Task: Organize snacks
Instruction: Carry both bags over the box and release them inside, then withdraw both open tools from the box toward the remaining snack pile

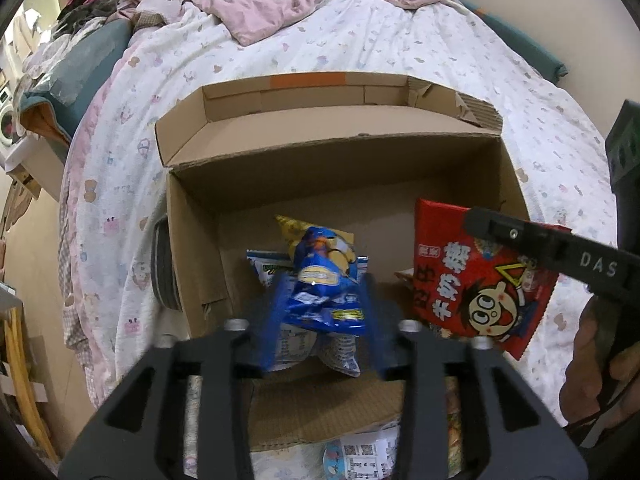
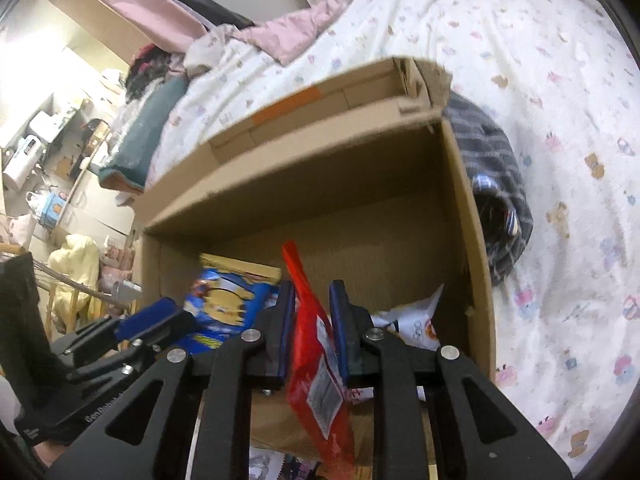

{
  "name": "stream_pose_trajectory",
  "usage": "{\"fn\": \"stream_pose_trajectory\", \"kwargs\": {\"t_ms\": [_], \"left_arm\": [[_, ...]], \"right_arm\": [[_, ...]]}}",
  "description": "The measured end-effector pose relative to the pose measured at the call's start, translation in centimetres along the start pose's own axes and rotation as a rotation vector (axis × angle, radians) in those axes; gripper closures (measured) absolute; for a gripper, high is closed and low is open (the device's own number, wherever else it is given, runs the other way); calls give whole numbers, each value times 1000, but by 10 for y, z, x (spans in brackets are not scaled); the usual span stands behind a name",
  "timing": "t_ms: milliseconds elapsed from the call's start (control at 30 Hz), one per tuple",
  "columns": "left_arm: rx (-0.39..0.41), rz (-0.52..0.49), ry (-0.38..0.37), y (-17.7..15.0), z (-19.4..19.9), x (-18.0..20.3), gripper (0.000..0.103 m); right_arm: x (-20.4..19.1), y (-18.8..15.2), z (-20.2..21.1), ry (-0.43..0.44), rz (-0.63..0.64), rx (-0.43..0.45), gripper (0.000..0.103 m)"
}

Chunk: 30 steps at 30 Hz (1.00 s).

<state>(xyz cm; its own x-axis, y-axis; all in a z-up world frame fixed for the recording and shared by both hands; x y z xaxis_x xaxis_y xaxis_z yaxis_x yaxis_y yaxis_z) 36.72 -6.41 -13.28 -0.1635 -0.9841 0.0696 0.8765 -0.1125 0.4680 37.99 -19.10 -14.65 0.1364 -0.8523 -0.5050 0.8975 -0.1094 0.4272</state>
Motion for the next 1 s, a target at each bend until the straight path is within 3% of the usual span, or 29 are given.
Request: {"fn": "stream_pose_trajectory", "kwargs": {"t_ms": [33, 267, 333, 367, 400, 567, 733, 800, 900, 1000], "left_arm": [[8, -1, 1, 1, 1, 0, 54], [38, -5, -2, 6, 8, 2, 52], [40, -1, 1, 6, 9, 0, 43], [42, 5, 3, 7, 9, -2, 36], [44, 9, 4, 7, 9, -2, 33], [41, 28, -5, 9, 9, -5, 29], [46, 23, -1, 8, 10, -5, 29], [49, 26, -1, 8, 11, -7, 29], [47, 32, 0, 7, 11, -8, 29], [44, 40, -4, 6, 13, -8, 29]], "right_arm": [[-3, 2, 3, 8, 7, 12, 82], [-12, 17, 27, 24, 41, 114, 81], [-8, 22, 36, -21, 49, 155, 58], [-4, 25, 41, -43, 46, 177, 31], [-1, 27, 45, -51, 40, 197, 21], [4, 28, 47, 2, 5, 161, 21], [11, 26, 45, -20, -14, 149, 21], [15, 23, 42, -50, -20, 102, 21], [12, 15, 48, 37, -66, 58, 21], [13, 12, 55, 49, -85, 72, 21]]}}
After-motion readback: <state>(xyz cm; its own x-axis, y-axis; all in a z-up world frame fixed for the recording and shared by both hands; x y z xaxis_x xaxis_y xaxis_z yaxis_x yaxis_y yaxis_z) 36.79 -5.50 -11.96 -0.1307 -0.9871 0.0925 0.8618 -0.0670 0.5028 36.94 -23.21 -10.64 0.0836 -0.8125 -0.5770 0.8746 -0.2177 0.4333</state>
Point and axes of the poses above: each gripper's, at about its wrist camera, not at the fingertips, and z roughly against the way its jaws point, x to its right, y to its top, the point moved 10 cm from there along -z, roughly the way its jaws point, and after that the axes turned 1 degree about -x, right-handed, at the moved point
